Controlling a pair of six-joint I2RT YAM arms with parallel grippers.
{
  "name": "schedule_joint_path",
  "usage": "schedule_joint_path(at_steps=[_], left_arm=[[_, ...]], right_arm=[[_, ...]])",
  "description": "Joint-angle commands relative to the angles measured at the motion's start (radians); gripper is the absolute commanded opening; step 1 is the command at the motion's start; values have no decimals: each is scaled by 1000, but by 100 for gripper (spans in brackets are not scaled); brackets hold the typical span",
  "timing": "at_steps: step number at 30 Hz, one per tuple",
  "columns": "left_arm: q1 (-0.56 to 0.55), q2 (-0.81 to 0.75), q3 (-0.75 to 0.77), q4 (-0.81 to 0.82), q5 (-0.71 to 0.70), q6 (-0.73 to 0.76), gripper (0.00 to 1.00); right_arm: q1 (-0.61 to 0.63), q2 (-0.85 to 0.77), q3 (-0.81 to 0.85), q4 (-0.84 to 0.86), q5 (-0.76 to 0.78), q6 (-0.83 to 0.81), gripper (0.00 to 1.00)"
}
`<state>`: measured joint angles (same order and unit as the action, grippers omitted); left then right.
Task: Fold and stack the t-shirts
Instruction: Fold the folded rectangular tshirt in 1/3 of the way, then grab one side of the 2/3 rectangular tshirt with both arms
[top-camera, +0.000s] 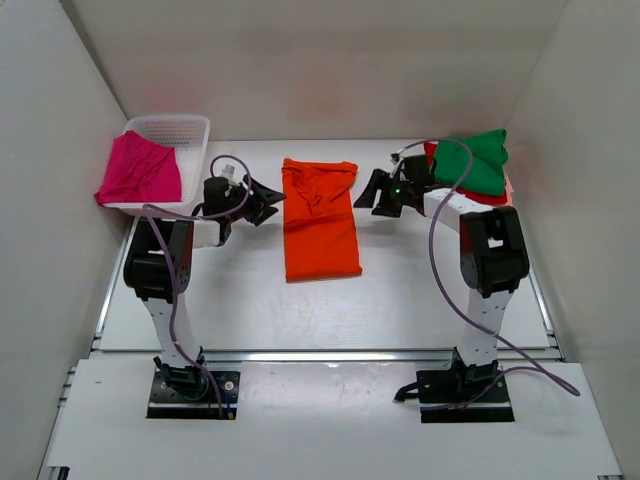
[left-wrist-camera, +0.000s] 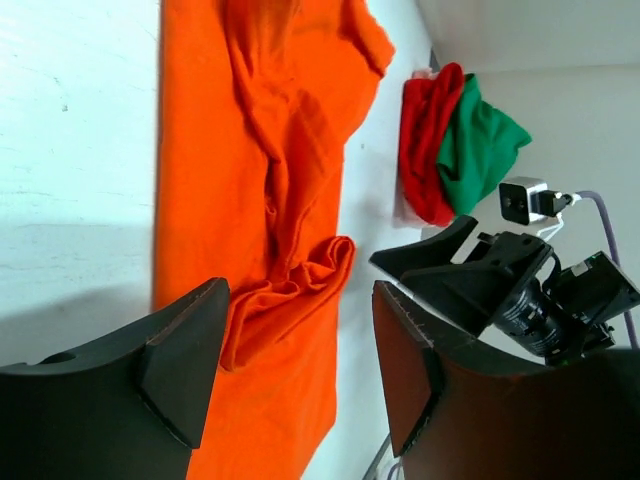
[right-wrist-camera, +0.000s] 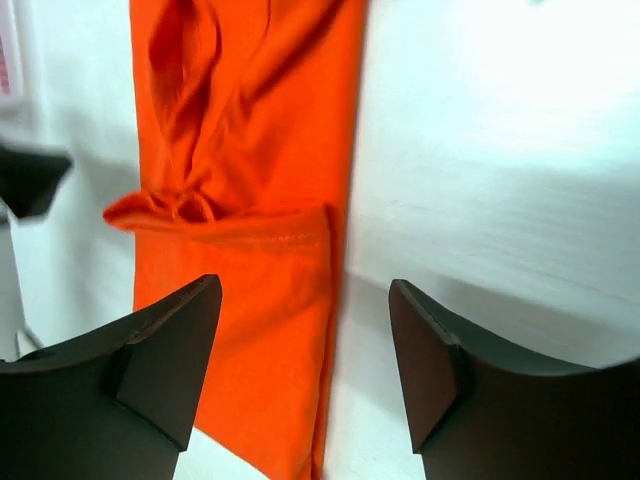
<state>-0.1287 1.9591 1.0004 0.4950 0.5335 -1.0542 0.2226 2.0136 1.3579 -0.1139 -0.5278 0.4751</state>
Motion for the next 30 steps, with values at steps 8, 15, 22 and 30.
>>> schedule_joint_path(at_steps=[8, 15, 22, 30], left_arm=[[-118, -406, -192, -533, -186, 364, 77], [-314, -588, -455, -521, -452, 212, 81], [-351, -546, -508, -454, -500, 154, 77], [-361, -457, -470, -391, -497, 122, 71]], right_arm=[[52, -330, -206, -89, 213, -42, 62], [283, -512, -540, -52, 448, 124, 65], [348, -526, -620, 14, 477, 221, 64], [313, -464, -625, 80, 423, 235, 54]])
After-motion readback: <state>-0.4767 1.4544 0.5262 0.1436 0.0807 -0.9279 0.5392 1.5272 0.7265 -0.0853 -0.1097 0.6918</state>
